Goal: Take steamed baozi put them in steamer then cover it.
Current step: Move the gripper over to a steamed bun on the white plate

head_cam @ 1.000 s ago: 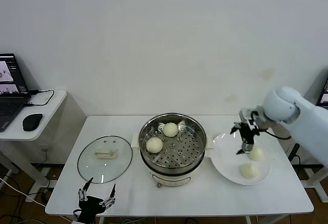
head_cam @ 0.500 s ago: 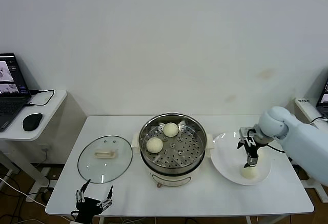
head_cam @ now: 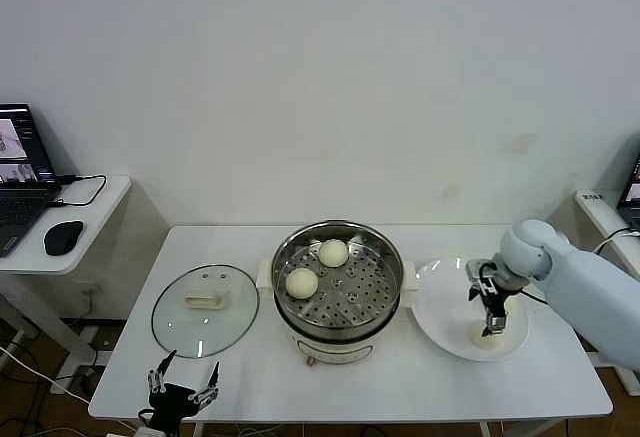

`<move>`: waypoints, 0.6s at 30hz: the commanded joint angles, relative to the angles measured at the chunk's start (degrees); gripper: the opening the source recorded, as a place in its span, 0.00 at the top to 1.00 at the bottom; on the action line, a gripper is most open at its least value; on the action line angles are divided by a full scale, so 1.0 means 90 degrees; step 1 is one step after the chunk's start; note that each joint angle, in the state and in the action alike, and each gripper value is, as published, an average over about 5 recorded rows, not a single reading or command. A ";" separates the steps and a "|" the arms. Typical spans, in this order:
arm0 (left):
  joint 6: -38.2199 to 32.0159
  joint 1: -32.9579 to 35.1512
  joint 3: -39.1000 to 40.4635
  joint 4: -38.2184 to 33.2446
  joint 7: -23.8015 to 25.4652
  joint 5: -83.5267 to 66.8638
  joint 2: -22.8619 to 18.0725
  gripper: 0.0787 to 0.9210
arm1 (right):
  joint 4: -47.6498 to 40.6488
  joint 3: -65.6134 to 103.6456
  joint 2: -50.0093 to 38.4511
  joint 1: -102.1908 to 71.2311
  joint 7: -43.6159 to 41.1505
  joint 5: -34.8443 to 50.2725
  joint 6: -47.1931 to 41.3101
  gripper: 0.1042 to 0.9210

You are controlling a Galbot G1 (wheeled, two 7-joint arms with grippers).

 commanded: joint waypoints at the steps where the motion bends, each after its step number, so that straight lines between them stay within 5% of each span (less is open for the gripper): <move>1: 0.0003 -0.0009 0.0007 0.0055 0.0003 0.0008 0.0007 0.12 | -0.0190 0.0037 0.0062 -0.0151 -0.0007 -0.0149 0.0057 0.12; 18: -0.0003 0.0019 0.0042 0.0078 -0.0013 0.0037 -0.0019 0.12 | -0.0344 0.0278 0.0071 -0.0513 0.0015 -0.0331 0.0093 0.12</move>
